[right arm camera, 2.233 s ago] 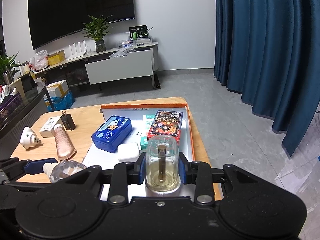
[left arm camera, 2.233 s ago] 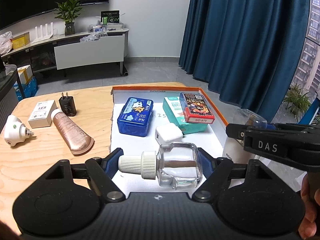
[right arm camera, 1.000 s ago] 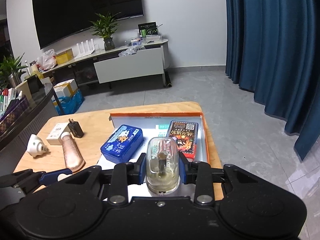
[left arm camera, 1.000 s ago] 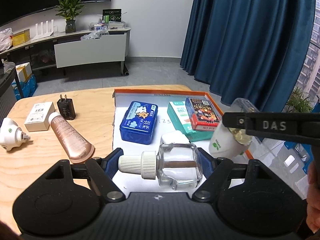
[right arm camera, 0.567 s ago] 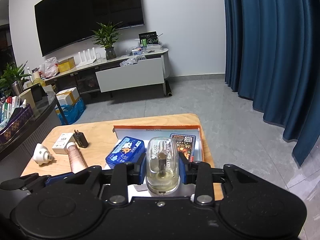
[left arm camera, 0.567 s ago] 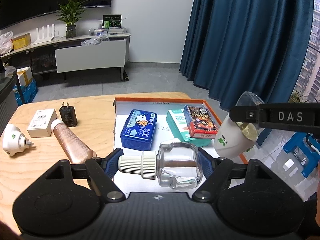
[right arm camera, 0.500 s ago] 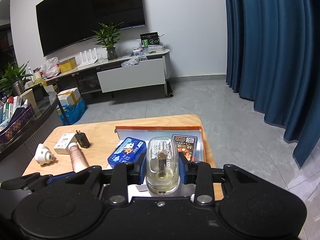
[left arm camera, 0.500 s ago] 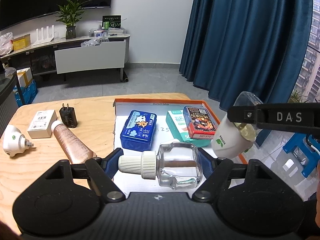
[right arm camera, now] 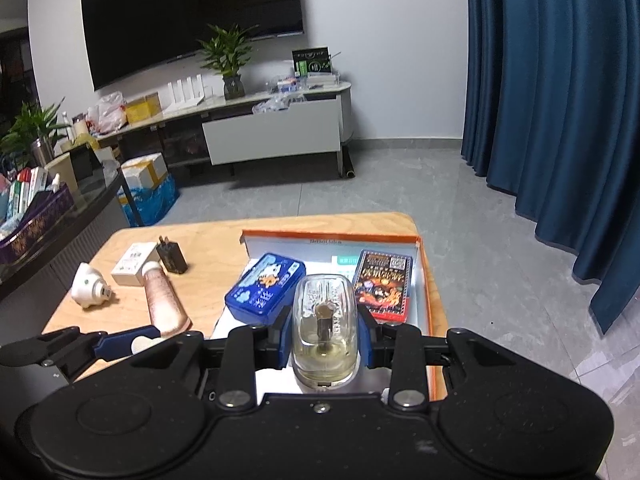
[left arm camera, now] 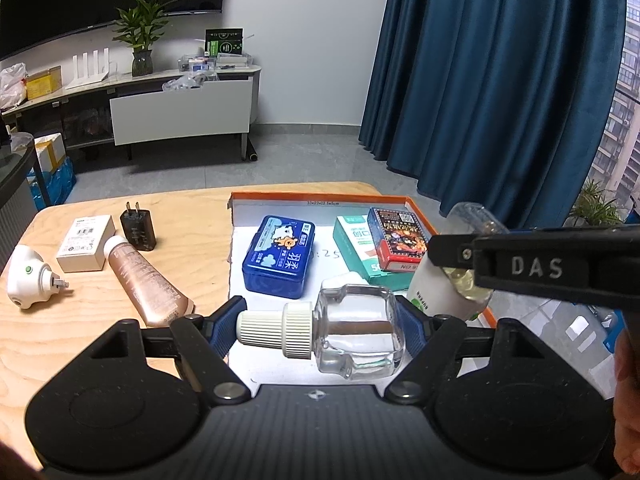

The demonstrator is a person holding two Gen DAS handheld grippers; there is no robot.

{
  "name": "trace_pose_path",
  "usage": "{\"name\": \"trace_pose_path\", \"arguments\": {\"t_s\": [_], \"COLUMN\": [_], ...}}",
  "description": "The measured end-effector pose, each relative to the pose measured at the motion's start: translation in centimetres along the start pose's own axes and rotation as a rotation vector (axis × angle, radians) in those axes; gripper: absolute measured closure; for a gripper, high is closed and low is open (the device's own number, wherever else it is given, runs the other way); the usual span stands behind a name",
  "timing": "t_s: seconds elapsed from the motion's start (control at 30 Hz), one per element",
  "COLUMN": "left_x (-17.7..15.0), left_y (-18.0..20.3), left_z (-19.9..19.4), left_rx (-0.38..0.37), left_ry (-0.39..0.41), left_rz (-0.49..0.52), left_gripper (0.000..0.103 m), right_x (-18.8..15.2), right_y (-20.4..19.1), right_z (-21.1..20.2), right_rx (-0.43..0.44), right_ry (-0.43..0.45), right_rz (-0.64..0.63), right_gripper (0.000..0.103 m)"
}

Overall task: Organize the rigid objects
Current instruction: 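Lower and open both tools to release the glass bottle and diffuser into the box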

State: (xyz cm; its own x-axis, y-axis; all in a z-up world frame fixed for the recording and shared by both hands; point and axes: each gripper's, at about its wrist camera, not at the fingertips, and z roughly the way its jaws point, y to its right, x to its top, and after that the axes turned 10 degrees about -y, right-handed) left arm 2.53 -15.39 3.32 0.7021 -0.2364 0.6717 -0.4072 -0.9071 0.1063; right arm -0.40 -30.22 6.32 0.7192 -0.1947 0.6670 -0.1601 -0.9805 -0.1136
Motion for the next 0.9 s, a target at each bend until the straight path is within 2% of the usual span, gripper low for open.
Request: {"name": "trace_pose_path", "arguments": {"t_s": [0.23,0.27,0.3,0.43,0.53,0.77,0.9], "left_x": [-0.1,-0.2,-0.2,-0.3,-0.4,-0.3,-0.4], "left_y": [-0.6,-0.6,-0.7,-0.9,-0.8,-0.3,0.0], "left_z": [0.8,1.0,1.1,1.6,2.0,2.6,2.3], "left_rx": [0.006,0.008,0.009,0.011,0.006,-0.032,-0.064], "left_ry": [-0.024,-0.028,-0.032,-0.044,-0.052,-0.074,-0.064], "left_rz": [-0.008,-0.009,-0.010,-0.010,-0.007,-0.002,0.006], "left_gripper": [0.024,0.024,0.024,0.024,0.024,0.023,0.018], "right_x": [0.2,0.4,0.5,0.9,0.8,0.8,0.5], "right_y": [-0.1,-0.1,0.0,0.5,0.9,1.6,1.3], "right_z": [2.4,2.5,2.5,1.9,0.9,-0.1,-0.2], "right_rx": [-0.017,-0.016,-0.018,-0.022,-0.036,-0.055,-0.056], "right_ry": [-0.049,-0.042,-0.027,0.043,0.115,0.153,0.147], "right_rz": [-0.008,-0.006,-0.004,0.015,0.032,0.047,0.043], "right_gripper": [0.062,0.052,0.047,0.043,0.034,0.032,0.030]}}
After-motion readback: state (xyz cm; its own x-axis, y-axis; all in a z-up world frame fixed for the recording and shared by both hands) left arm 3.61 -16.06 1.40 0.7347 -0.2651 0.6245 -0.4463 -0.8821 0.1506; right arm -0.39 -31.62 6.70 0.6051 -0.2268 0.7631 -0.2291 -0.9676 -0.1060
